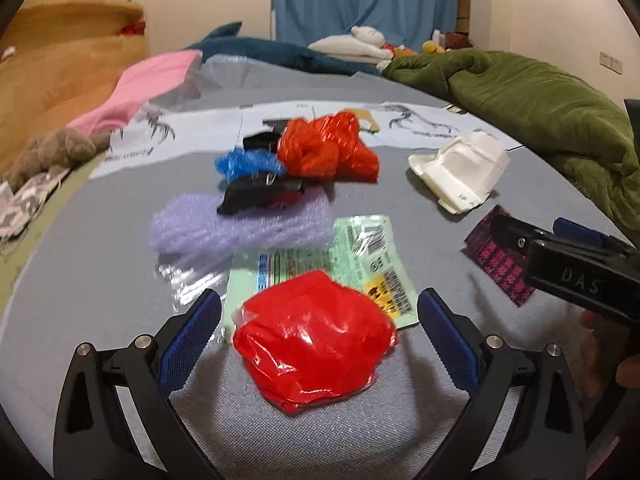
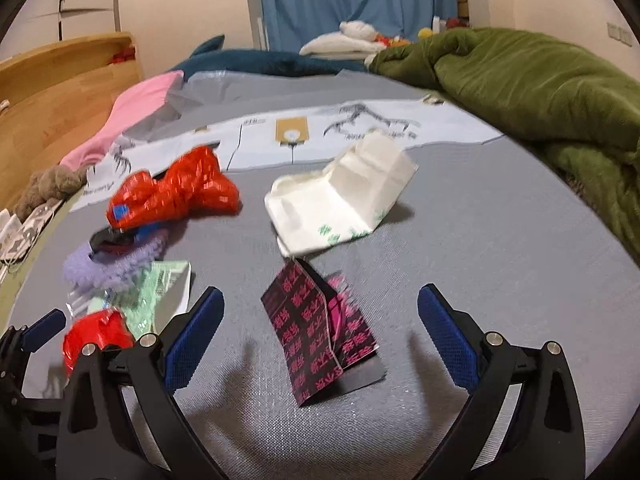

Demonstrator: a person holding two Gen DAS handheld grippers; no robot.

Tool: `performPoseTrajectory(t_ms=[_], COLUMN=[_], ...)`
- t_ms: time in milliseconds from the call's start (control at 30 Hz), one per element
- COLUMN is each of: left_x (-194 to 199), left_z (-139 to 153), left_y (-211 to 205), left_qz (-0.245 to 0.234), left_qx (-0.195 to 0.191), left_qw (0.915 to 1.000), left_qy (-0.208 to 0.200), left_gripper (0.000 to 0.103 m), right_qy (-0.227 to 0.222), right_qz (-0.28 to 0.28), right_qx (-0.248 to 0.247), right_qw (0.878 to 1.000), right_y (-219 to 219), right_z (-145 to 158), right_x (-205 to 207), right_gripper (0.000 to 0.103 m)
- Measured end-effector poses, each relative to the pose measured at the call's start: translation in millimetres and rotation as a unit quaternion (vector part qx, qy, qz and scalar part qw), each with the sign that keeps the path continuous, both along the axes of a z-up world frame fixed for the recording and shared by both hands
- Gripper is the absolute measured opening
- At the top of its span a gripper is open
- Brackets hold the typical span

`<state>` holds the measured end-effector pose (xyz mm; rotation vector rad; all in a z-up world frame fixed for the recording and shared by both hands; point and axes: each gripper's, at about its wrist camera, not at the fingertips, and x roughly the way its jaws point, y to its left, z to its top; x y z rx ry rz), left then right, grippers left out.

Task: Collect trash
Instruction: 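Close the left tool on the red plastic bag while the right tool grasps the pink-black printed packet, then lift the red bag with the left tool while the right tool carries the packet to the basin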

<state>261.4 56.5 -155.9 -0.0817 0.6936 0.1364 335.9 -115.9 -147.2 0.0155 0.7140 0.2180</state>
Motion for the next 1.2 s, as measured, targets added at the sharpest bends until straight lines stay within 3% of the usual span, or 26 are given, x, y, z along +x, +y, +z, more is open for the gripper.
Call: performPoseTrajectory(t_ms=[300,400,533,600,700,733,867,1200], left_x=[2,2,1,0,-4,-6,-9,-13], left_z=[-6,-6,-6,-5,-1,1,7,13], left_y=[4,3,2,1,-2,-3,-3,4], left_qz=[0.012,0.010,0.004,0.000,-0.002,-0.003,-0.004,0.006], left_qx=[-0.009,-0.005,-0.004,-0.002,0.005,0.008,0.008,-0.012], left_qw=[0.9999,0.9999,1.0000,1.0000,0.9998,0.9997,0.9991,0.9982], left_qy=[0.007,0.007,0.002,-0.003,-0.018,-0.024,-0.041,-0.059], left_gripper=[0.093,0.084,0.082,0.080,0.079,0.079,0.078,0.078], right_qy=[0.026,0.023,0.021,0.022,0.023,0.023,0.005,-0.048], right_qz=[-0.009,-0.007,-0.002,0.004,0.011,0.015,0.024,0.021], right_qx=[0.004,0.009,0.004,0.001,0.001,0.002,0.003,0.004], right_qw=[1.000,1.000,1.000,1.000,1.000,1.000,1.000,0.999], right_y=[-2,-3,0,2,3,3,5,3], right_z=[-11,-10,-10,-11,-11,-11,-6,10], right_x=[8,8,7,6,5,5,0,-17], right_gripper=[0.092,0.082,0.072,0.065,0.040,0.026,0.015,0.010])
